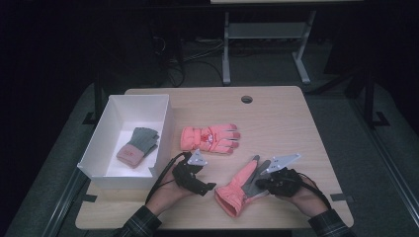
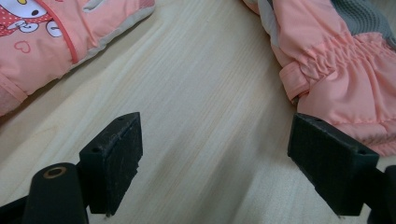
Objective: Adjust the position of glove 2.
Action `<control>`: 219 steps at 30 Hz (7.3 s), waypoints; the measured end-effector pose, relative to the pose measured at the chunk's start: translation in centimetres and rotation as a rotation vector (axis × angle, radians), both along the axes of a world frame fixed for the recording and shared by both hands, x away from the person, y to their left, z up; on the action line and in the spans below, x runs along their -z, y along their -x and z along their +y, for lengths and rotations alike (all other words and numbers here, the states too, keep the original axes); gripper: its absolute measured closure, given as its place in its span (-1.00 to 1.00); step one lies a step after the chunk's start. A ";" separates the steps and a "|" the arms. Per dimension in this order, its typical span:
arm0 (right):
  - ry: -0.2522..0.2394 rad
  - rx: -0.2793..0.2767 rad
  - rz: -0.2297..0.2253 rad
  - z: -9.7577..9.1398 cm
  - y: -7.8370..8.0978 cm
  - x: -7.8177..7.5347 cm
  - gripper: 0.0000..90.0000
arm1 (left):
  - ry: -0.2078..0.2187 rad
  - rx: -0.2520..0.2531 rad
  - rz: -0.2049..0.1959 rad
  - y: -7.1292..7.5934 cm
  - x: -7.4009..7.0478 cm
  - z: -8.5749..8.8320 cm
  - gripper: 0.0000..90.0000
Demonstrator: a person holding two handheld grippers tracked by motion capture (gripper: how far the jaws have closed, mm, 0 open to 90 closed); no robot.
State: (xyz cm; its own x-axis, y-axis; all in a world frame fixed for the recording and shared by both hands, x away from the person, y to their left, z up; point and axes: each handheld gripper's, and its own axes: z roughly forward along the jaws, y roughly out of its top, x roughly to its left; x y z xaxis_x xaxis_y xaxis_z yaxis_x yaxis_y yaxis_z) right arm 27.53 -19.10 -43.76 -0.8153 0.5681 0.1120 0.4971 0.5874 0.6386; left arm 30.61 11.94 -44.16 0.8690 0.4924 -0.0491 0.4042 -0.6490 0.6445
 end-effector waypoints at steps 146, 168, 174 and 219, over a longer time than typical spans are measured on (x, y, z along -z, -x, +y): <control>-0.053 0.290 -0.050 -6.2 1.8 1.8 -0.68 | -0.034 -0.146 0.139 -11.3 -0.3 -3.9 0.27; -0.071 0.273 -0.068 -5.8 2.5 0.9 -0.25 | 0.027 -0.111 0.195 -11.0 -2.8 -2.6 0.76; -0.113 0.214 -0.050 -5.0 3.0 0.6 0.49 | 0.074 -0.095 0.185 -10.1 -5.7 -2.4 0.76; -0.135 0.307 -0.060 -6.5 0.8 0.8 0.44 | 0.045 0.278 0.189 -5.8 -9.2 -7.5 0.76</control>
